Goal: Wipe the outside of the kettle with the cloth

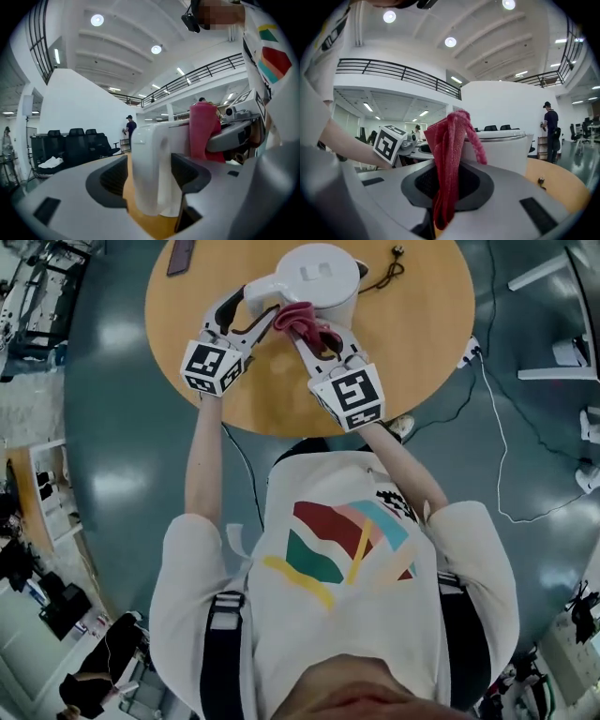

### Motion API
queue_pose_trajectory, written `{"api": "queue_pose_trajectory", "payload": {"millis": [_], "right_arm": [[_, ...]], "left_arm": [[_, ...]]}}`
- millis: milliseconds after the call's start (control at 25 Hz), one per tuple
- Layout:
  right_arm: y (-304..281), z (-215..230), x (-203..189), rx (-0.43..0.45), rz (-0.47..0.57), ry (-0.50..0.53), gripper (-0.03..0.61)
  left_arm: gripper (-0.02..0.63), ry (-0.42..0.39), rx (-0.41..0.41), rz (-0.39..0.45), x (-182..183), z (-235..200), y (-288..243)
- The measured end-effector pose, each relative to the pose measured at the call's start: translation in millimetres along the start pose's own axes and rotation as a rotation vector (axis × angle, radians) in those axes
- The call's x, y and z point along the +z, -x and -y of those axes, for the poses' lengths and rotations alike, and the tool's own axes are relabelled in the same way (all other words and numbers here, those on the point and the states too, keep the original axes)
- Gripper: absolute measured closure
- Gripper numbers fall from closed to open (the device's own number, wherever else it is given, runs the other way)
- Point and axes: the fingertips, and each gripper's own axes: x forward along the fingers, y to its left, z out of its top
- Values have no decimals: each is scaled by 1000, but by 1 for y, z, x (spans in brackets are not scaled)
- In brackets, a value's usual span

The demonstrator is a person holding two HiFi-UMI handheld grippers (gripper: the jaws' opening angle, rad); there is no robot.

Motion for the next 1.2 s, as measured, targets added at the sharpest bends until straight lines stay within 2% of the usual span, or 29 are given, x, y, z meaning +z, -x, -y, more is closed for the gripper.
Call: {"api": "queue_pose_trajectory", "payload": {"millis": [80, 240, 280, 320, 440, 560, 840, 1000, 1200], "right_arm": [[-6, -2, -5, -67, -36, -12, 540], [-3, -4, -10, -172, -60, -5, 540], [1, -4, -12, -186, -64, 5, 540], [4, -3, -14, -192, -68, 15, 540], [12, 2, -21, -193, -74, 26, 540], [14, 8, -22, -181, -79, 20, 540], [23, 19, -19, -150, -78, 28, 540], [47, 45, -14, -137, -59, 46, 540], [64, 69, -14, -67, -51, 56, 540]], "left_arm": [[307, 6, -15, -15, -3, 8, -4], [328, 20, 64, -7, -2, 26, 10], [384, 25, 88, 4, -2, 34, 15], [411, 32, 111, 16, -2, 42, 19], [414, 45, 173, 32, -4, 56, 21], [414, 48, 200, 27, -4, 58, 16], [414, 46, 204, 14, -3, 54, 13], [414, 40, 198, 8, 3, 61, -1], [414, 45, 193, -17, 0, 59, -7]]}}
